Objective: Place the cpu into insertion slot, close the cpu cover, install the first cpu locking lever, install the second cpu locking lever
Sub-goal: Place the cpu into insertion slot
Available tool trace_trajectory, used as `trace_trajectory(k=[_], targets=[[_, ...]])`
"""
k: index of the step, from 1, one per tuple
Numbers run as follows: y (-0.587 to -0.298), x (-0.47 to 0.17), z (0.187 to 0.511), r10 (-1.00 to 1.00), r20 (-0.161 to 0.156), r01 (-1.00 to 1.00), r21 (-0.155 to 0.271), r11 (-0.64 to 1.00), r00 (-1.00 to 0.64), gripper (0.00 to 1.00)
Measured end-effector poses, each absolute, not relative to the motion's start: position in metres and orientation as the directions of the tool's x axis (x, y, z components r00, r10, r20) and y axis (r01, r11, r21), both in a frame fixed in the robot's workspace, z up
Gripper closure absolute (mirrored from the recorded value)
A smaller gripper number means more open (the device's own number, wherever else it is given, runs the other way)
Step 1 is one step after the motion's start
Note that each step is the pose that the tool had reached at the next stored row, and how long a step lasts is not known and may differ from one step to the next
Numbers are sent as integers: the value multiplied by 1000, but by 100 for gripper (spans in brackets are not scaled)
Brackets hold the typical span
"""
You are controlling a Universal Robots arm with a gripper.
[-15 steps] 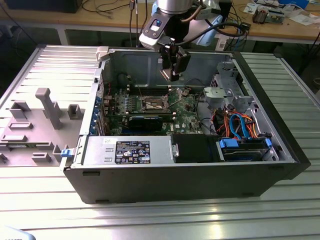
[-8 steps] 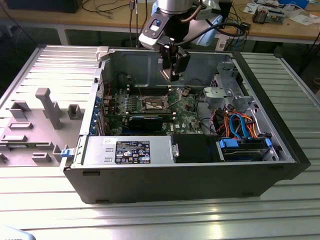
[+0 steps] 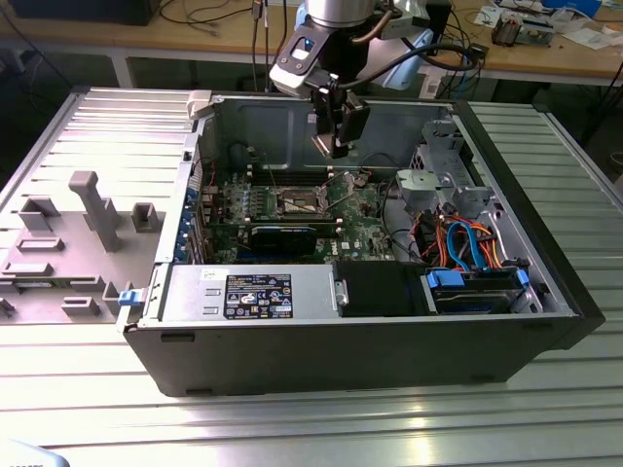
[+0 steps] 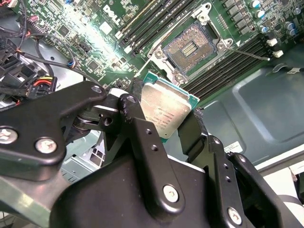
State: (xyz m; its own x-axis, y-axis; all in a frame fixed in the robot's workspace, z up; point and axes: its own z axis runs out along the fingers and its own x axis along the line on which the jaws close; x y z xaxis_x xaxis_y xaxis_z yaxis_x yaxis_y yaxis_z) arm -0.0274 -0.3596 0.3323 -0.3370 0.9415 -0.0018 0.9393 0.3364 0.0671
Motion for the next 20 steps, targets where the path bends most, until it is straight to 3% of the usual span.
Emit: trace_trajectory(k=[20], targets=[[-360, -27, 332, 952, -2, 949, 67, 307, -307, 45]])
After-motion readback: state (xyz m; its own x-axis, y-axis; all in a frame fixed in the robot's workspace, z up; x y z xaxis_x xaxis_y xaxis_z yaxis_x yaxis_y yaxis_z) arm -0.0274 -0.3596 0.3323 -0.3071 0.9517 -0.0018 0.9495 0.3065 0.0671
